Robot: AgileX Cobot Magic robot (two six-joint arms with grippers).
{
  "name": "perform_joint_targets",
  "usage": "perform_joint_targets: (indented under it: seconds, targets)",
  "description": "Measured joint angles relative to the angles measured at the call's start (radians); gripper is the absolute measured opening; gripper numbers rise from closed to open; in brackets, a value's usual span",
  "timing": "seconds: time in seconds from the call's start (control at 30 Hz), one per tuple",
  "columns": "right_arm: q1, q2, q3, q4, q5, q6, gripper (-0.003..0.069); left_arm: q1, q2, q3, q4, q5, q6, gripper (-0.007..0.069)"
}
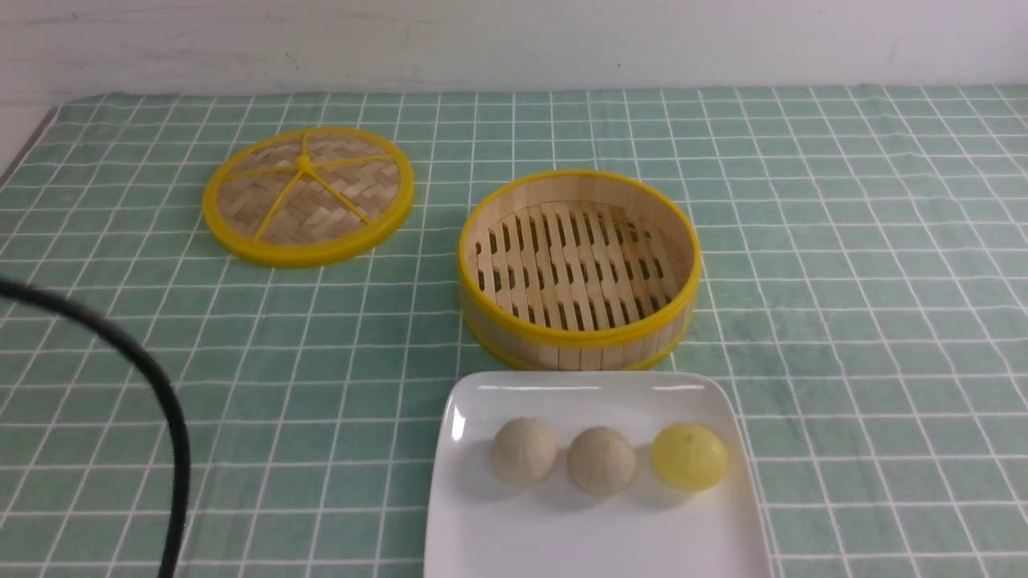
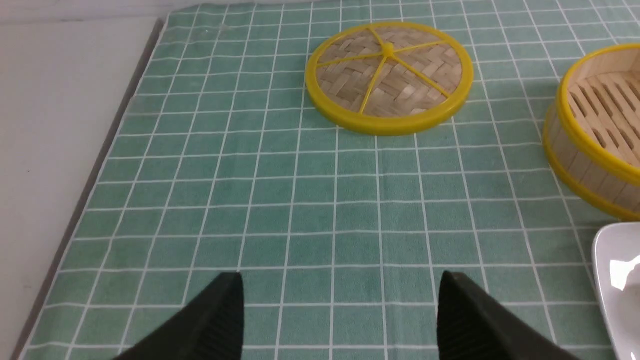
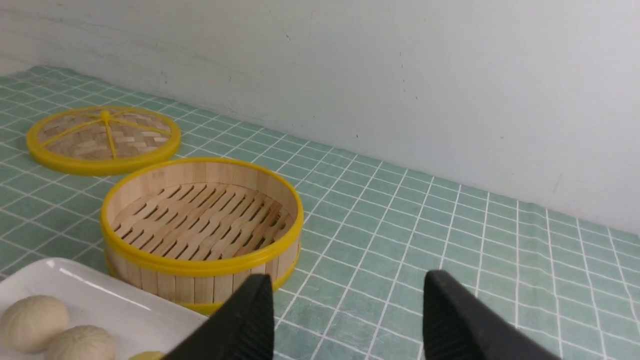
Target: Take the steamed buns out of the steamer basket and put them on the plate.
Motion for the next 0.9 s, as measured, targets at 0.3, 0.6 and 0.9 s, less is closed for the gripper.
perform_joint_targets:
  seconds: [0.3, 0.6, 0.9]
  targets:
    - [0.0, 0.0, 0.0, -0.031, 0.04, 0.0, 0.0411, 0.0, -0.113, 0.142, 0.0, -0.044, 0.0, 0.0515]
    - [0.0, 0.0, 0.0, -0.048, 0.045, 0.0, 0.0395, 0.0, -0.113, 0.214, 0.0, -0.04, 0.0, 0.0515]
    - [0.0, 0.0, 0.0, -0.167, 0.041, 0.0, 0.0136, 0.0, -0.113, 0.219, 0.0, -0.039, 0.0, 0.0514]
